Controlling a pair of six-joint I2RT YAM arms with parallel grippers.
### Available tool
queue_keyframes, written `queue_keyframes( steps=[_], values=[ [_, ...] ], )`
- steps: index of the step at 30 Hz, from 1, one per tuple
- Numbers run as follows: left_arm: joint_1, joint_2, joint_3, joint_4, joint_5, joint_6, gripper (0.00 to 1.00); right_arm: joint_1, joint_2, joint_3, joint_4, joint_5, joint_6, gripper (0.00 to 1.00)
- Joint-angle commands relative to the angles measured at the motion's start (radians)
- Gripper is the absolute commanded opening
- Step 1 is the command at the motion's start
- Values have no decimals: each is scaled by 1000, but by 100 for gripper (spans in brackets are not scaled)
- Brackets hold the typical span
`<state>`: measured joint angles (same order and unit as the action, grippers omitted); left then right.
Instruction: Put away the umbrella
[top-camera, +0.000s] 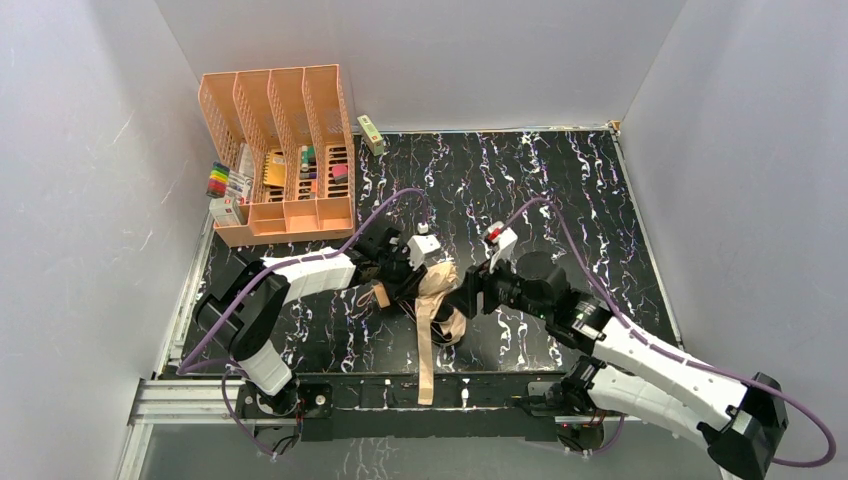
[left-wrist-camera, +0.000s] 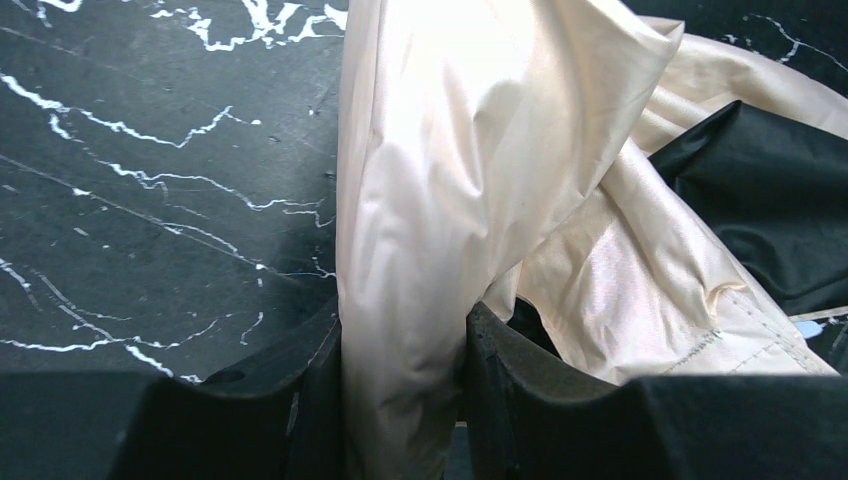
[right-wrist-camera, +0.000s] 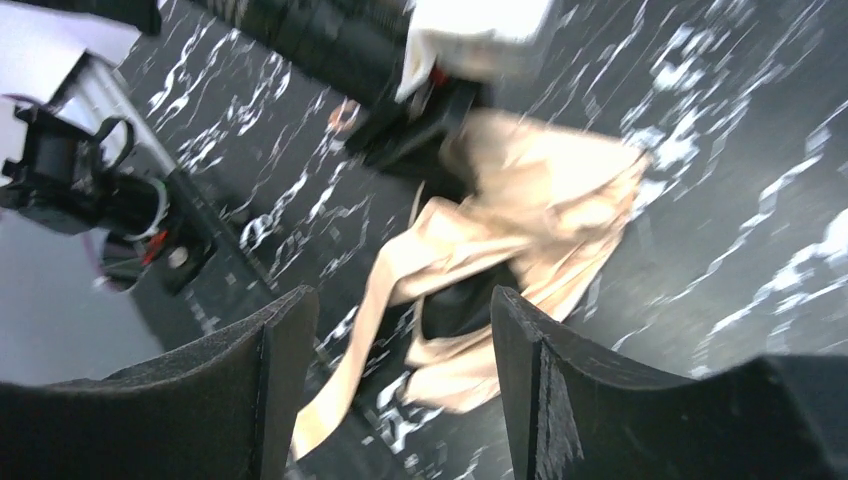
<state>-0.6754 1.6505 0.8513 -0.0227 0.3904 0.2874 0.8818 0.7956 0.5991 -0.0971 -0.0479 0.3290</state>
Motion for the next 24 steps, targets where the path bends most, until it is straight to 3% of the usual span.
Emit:
queue_keyframes(
  steps=[1, 5, 7, 11, 17, 24],
  values=[
    [17, -2, -35, -33, -134, -1, 0, 114, 40, -69, 88, 26, 313, 72],
    [17, -1, -27, -35, -121, -17, 0, 351, 187, -33, 88, 304, 432, 73],
    [19, -2, -24, -41, -119, -13, 0, 398, 259, -22, 73, 385, 520, 73],
    [19, -9, -34, -33, -106, -9, 0, 411, 333, -54, 130, 452, 620, 72],
    [19, -4, -26, -41, -103, -7, 0, 411, 397, -59, 164, 503, 634, 72],
    [19, 1, -23, -48, -96, 4, 0, 410, 483, -55, 255, 476, 657, 57]
  ],
)
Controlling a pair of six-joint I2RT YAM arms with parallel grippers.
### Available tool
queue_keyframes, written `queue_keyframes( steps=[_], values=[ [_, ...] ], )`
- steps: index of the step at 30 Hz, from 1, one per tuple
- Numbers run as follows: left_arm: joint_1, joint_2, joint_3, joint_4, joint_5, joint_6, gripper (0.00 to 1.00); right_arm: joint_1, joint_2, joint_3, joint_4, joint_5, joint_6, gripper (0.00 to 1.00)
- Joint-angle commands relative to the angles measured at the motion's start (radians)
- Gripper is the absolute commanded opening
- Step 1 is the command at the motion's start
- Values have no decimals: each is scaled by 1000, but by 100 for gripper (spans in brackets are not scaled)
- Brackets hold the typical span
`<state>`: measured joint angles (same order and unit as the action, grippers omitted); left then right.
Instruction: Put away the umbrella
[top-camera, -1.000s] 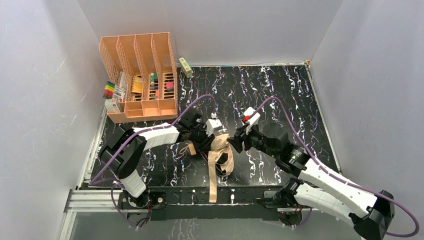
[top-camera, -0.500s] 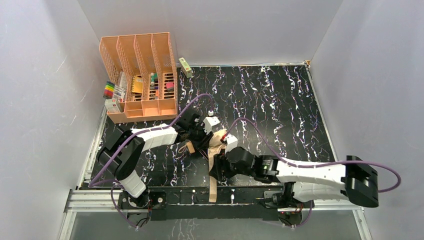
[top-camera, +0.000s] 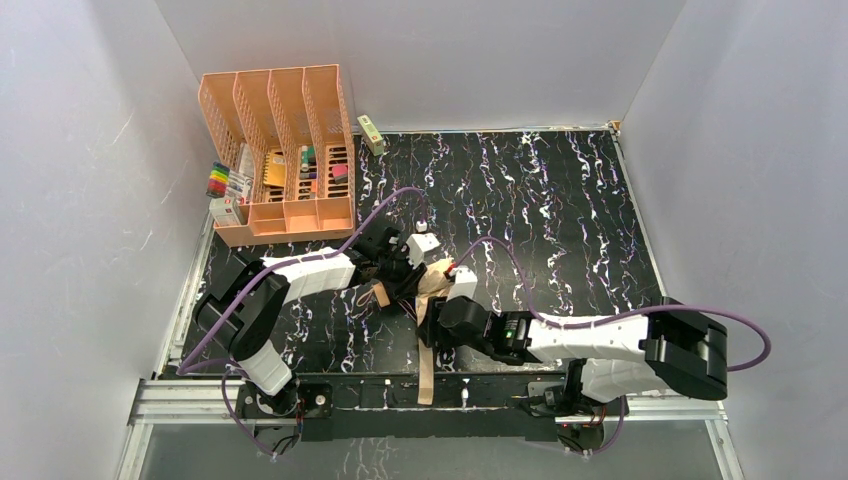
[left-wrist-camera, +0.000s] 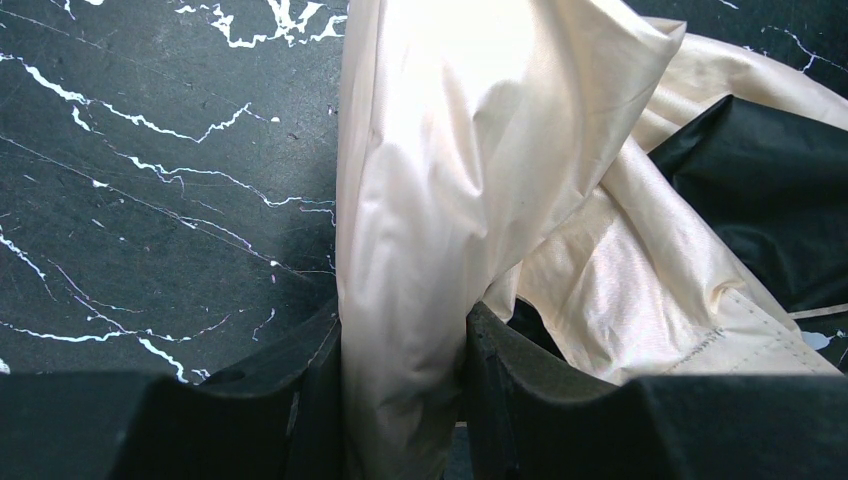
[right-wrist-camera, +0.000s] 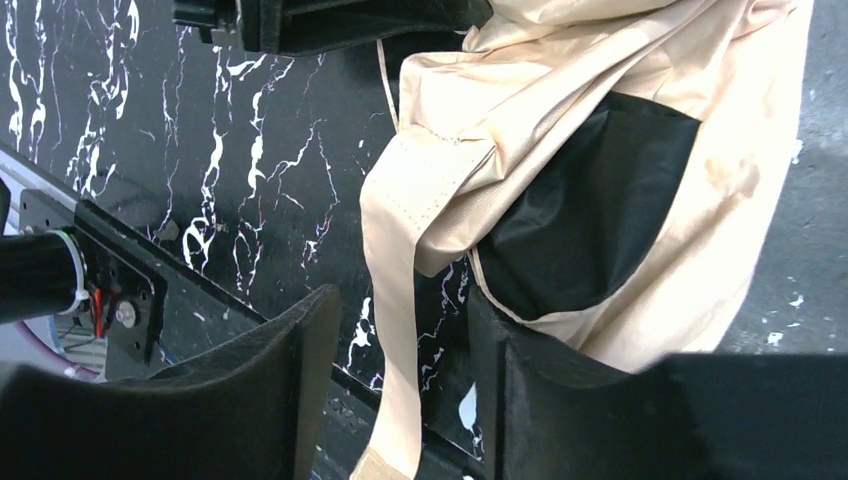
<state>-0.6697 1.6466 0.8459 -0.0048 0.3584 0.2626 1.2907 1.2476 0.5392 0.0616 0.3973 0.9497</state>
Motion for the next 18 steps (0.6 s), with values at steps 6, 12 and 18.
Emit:
queue_keyframes(
  steps=[6, 12, 18],
  values=[
    [13, -5, -25, -59, -67, 36, 0, -6, 68, -13, 152, -6, 47, 48],
    [13, -8, -30, -55, -79, 41, 0, -9, 70, -59, 199, -49, 71, 33],
    [13, -9, -36, -47, -107, 53, 0, -8, -31, -107, 137, -51, 85, 0]
  ],
)
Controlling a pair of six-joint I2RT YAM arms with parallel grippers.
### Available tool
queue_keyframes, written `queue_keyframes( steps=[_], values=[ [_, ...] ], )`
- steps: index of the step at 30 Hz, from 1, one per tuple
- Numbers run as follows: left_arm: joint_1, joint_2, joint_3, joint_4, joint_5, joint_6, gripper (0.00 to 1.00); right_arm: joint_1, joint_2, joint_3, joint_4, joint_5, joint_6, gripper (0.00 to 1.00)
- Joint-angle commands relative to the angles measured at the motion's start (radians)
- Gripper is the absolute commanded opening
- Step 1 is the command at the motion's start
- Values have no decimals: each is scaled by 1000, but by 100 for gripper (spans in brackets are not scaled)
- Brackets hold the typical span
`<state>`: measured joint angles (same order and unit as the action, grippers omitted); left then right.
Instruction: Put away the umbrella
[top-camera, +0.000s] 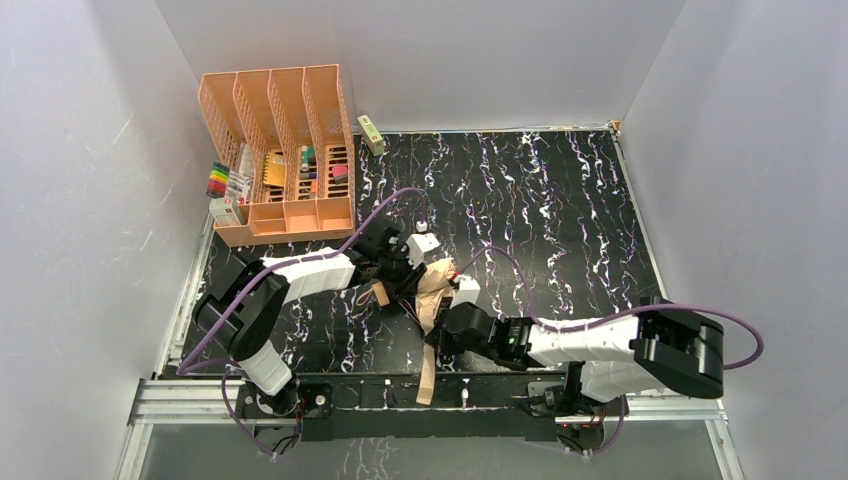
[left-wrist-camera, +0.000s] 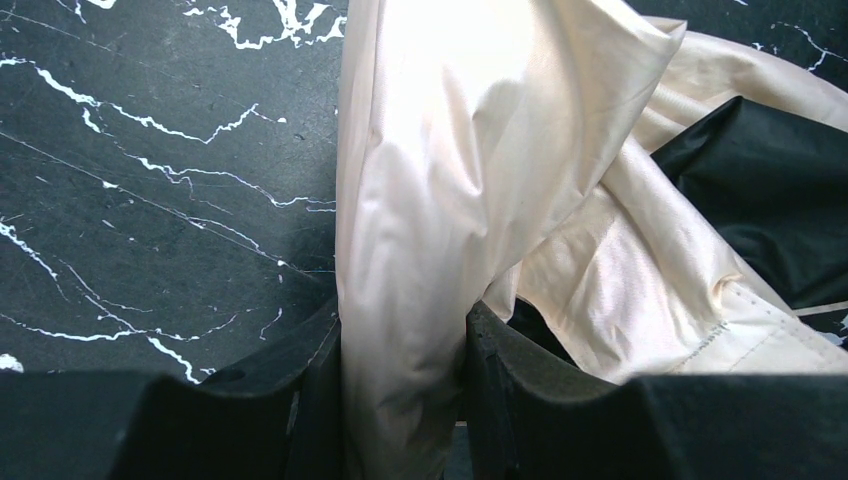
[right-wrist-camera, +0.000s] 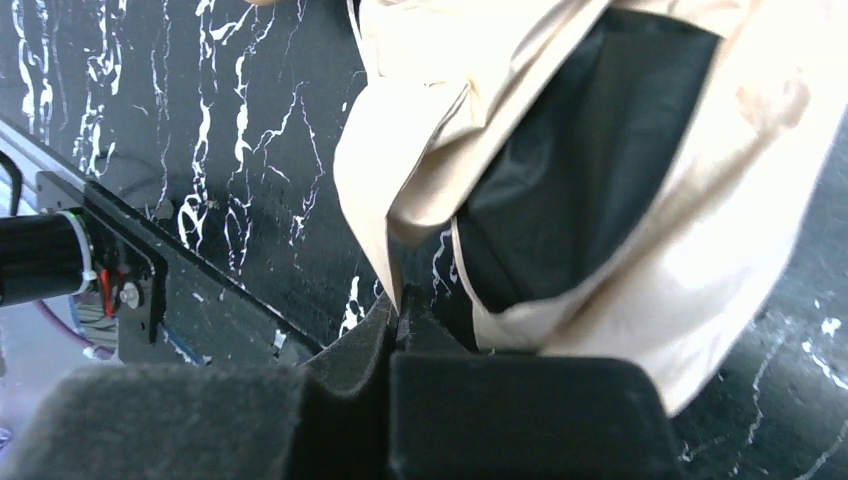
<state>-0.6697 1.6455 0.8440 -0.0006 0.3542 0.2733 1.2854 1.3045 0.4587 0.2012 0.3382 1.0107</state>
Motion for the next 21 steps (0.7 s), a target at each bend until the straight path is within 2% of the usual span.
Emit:
queue_keyframes(
  steps=[1, 5, 13, 21],
  values=[
    [13, -9, -35, -50, -106, 43, 0, -5, -116, -37, -15, 10, 23, 0],
    [13, -12, -44, -41, -132, 50, 0, -10, -247, -44, -126, -4, -4, 0],
    [14, -8, -45, -42, -155, 60, 0, -54, -491, 9, -519, -83, -8, 0],
    [13, 5, -42, -42, -188, 64, 0, -75, -532, 27, -683, -292, 21, 0]
  ],
)
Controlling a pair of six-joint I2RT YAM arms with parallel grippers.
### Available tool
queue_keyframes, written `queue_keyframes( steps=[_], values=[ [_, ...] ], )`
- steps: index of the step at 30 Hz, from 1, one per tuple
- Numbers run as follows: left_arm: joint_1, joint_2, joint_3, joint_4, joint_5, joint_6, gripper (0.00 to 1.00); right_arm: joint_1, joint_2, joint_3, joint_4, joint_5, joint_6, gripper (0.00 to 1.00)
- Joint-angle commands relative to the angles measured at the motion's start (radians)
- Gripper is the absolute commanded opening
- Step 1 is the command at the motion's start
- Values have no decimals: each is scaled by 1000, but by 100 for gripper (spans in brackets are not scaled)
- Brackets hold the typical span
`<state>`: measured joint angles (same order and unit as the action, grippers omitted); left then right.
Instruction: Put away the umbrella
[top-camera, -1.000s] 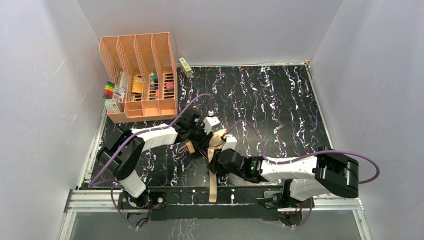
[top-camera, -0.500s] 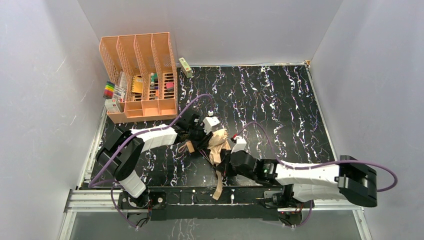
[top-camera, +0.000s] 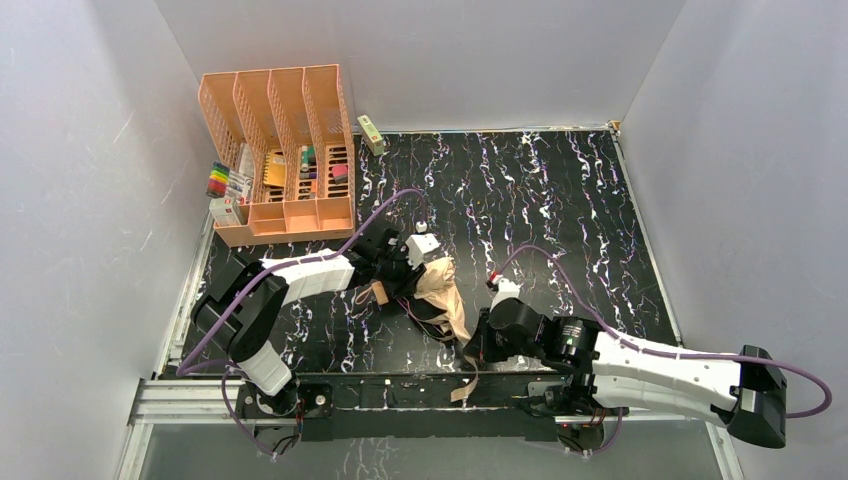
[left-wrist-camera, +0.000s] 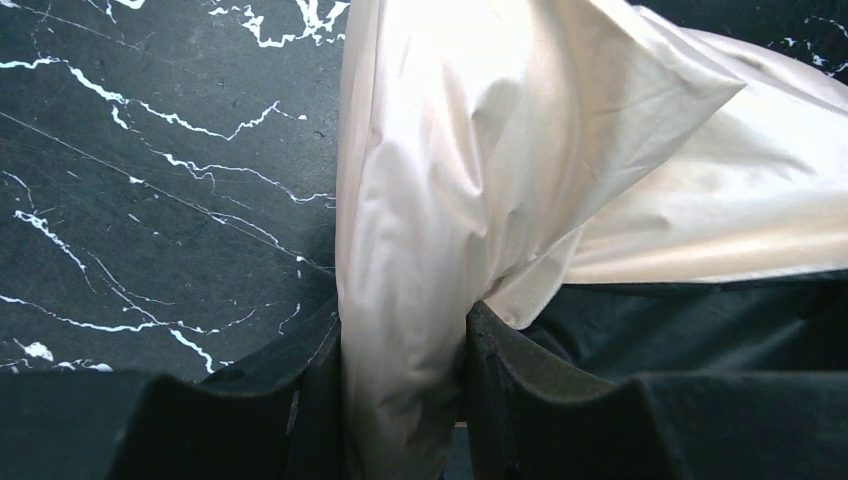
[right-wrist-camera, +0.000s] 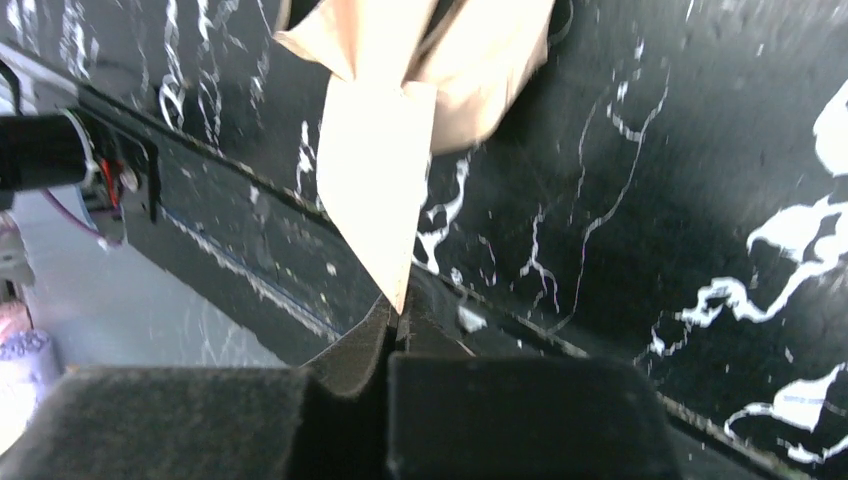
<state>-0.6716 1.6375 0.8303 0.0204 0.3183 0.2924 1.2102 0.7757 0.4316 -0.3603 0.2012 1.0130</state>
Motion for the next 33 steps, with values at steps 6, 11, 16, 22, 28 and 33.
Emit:
queue_keyframes(
  steps=[6, 11, 16, 22, 28, 33],
  values=[
    [15, 27, -18, -60, -184, 51, 0, 0, 53, 61, -164, -327, 8, 0],
    [15, 48, -5, -59, -201, 55, 0, 0, 71, 32, -152, -415, 0, 0],
    [15, 62, 4, -51, -220, 61, 0, -1, 68, 21, -127, -482, 1, 0],
    [15, 104, 55, 55, -296, 138, 0, 0, 50, 204, -140, -555, -35, 3],
    [15, 120, 39, 105, -305, 154, 0, 35, -20, 85, -123, -556, 41, 11],
    [13, 96, 5, 141, -305, 163, 0, 35, 16, -21, -167, -442, 34, 23]
  ],
)
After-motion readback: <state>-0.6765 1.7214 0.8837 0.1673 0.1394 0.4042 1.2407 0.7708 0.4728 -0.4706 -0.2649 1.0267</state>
